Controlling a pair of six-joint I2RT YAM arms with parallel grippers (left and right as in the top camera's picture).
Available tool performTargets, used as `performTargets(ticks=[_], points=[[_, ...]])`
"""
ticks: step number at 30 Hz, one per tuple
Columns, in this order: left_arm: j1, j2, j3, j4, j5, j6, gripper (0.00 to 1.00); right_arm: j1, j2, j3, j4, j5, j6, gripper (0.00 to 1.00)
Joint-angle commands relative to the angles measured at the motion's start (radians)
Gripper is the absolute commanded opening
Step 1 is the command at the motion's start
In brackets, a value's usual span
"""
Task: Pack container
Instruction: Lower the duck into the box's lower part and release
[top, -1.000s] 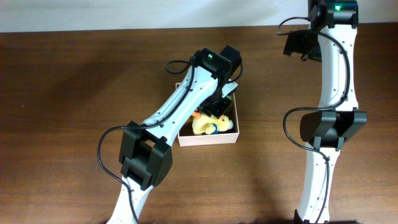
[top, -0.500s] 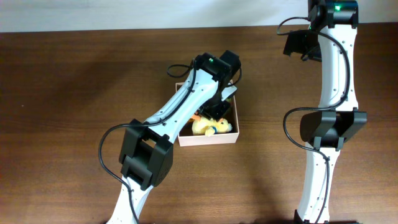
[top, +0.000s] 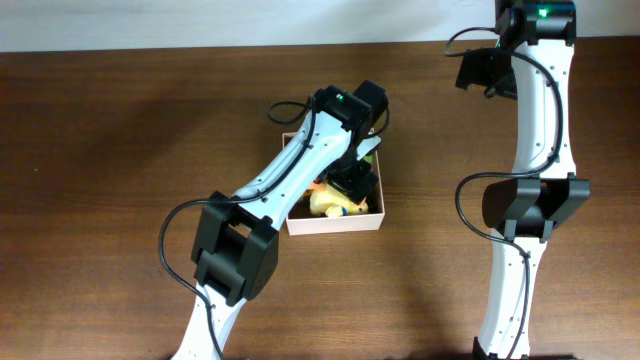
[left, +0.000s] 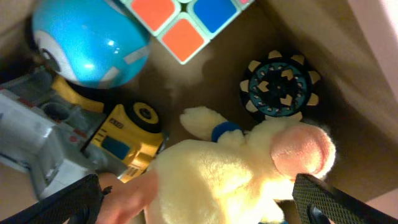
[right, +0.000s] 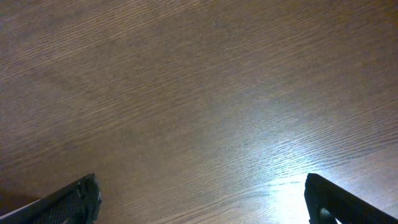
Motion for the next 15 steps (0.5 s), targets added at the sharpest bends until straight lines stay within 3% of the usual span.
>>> performTargets(ticks=[1, 10, 12, 15], points=[[0.012, -0.017, 0.040, -0.002, -0.034, 0.004, 0.99, 0.003, 0.015, 0.004, 0.002, 0.016, 0.006, 0.99], [0.108, -0.017, 0.103, -0.035, -0.033, -0.015, 0.97, 0.003, 0.015, 0.004, 0.003, 0.016, 0.006, 0.99], [0.125, -0.017, 0.103, -0.048, -0.033, -0.015, 0.89, 0.003, 0.015, 0.004, 0.002, 0.016, 0.006, 0.99], [0.138, -0.017, 0.103, -0.070, -0.033, -0.015, 0.66, 0.003, 0.015, 0.004, 0.003, 0.016, 0.006, 0.99]])
